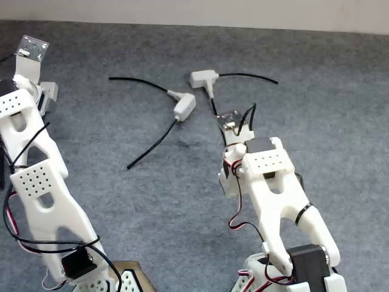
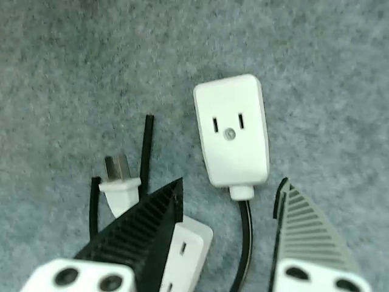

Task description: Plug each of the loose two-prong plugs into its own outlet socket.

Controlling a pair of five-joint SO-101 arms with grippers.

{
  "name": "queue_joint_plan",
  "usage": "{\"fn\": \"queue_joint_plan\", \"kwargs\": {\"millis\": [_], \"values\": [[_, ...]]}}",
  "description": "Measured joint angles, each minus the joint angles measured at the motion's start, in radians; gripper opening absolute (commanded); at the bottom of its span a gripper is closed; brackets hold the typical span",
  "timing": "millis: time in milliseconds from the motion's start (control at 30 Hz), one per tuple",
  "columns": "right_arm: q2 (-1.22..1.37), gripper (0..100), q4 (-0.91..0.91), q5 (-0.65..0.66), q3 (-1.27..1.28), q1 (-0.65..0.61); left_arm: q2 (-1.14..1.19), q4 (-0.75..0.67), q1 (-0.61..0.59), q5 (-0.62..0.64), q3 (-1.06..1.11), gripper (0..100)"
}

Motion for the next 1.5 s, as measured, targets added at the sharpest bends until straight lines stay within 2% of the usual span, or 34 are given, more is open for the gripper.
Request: {"fn": "queue_joint_plan", "kwargs": {"millis": [667,733,867,1233,1333,1500], "values": [[0.0,49.3,0.0,0.0,0.0,0.0,0.1,-0.118,0.049,0.0,-0.002,24],[0.0,49.3,0.0,0.0,0.0,0.0,0.1,-0.118,0.054,0.0,-0.002,21],[0.0,49.3,0.0,0.0,0.0,0.0,0.103,-0.118,0.063,0.0,-0.002,7],[0.0,49.3,0.0,0.0,0.0,0.0,0.104,-0.114,0.078,0.0,-0.002,3],[0.0,49.3,0.0,0.0,0.0,0.0,0.104,-0.012,0.11,0.002,-0.043,2],[0.0,49.3,0.037,0.0,0.0,0.0,0.061,0.342,0.221,0.037,-0.206,1]]}}
